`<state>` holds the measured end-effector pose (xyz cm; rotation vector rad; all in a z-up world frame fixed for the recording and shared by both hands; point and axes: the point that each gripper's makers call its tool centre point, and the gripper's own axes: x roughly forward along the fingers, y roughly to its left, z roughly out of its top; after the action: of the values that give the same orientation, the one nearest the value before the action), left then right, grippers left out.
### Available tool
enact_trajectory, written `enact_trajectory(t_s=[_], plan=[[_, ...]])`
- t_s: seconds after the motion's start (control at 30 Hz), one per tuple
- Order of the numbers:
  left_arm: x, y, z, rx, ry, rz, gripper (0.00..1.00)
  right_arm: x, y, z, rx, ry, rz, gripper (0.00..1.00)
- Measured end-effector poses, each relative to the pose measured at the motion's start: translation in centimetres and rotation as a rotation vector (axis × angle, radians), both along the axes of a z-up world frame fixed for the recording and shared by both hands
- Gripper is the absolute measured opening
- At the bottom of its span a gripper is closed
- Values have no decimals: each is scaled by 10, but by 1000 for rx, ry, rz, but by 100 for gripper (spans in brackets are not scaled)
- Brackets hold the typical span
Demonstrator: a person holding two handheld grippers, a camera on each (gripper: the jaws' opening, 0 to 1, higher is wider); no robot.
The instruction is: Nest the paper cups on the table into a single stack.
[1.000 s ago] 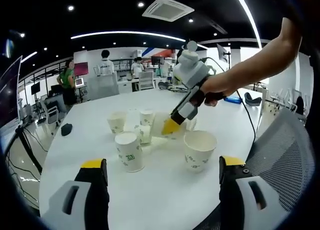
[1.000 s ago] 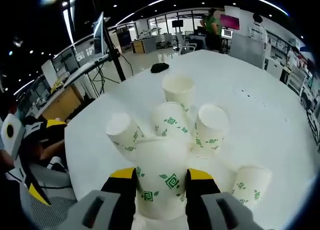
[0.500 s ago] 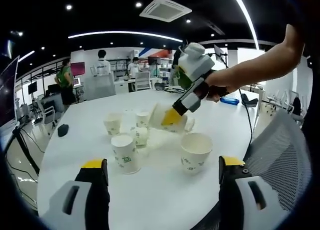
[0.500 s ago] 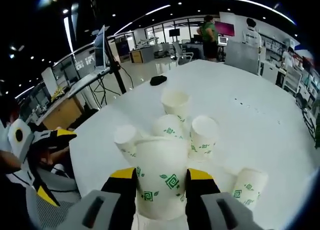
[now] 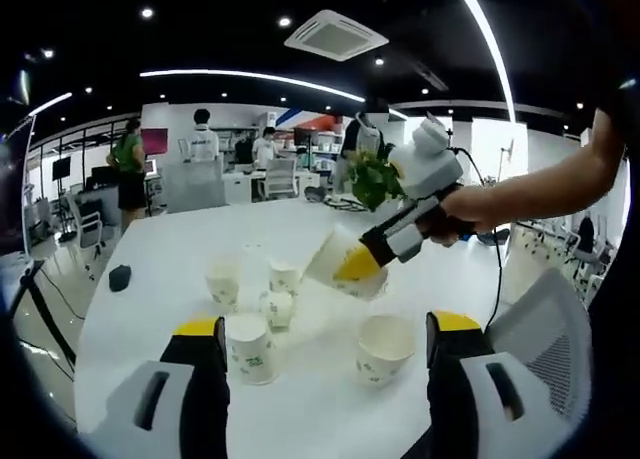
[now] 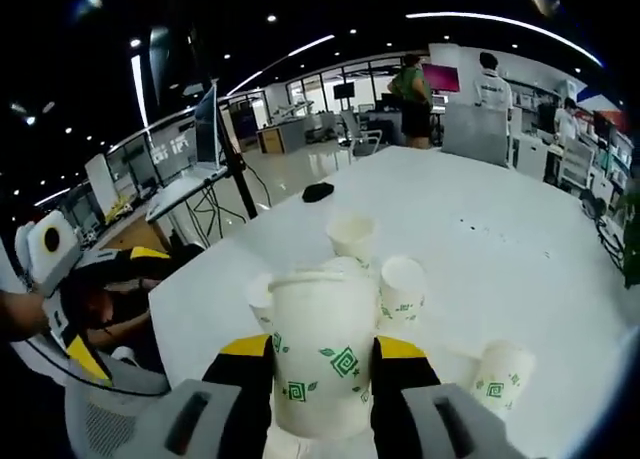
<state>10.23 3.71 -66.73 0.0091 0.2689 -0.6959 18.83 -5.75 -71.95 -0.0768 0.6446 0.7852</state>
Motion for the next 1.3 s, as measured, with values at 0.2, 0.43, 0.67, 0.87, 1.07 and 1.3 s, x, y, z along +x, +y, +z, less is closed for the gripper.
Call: enact_trajectory(t_s=[0.2, 0.43, 0.67, 0.87, 1.07, 1.3], plan=[[11, -4, 26, -39, -13, -16, 69, -10, 0, 16, 19, -62, -4, 37], [15, -10, 41, -60, -16, -56, 60, -21, 1, 26, 38, -119, 9, 37], [14, -18, 48, -57, -17, -108, 52, -31, 3, 35, 69, -170, 31, 37], [14, -30, 57, -55, -21, -165, 45, -41, 2, 40, 87, -209, 30, 37], [16, -45, 61, -33, -28, -224, 39, -45, -5, 46, 74, -253, 4, 37], [13, -62, 53, -9, -14, -300, 33, -55, -10, 46, -14, -348, 26, 37]])
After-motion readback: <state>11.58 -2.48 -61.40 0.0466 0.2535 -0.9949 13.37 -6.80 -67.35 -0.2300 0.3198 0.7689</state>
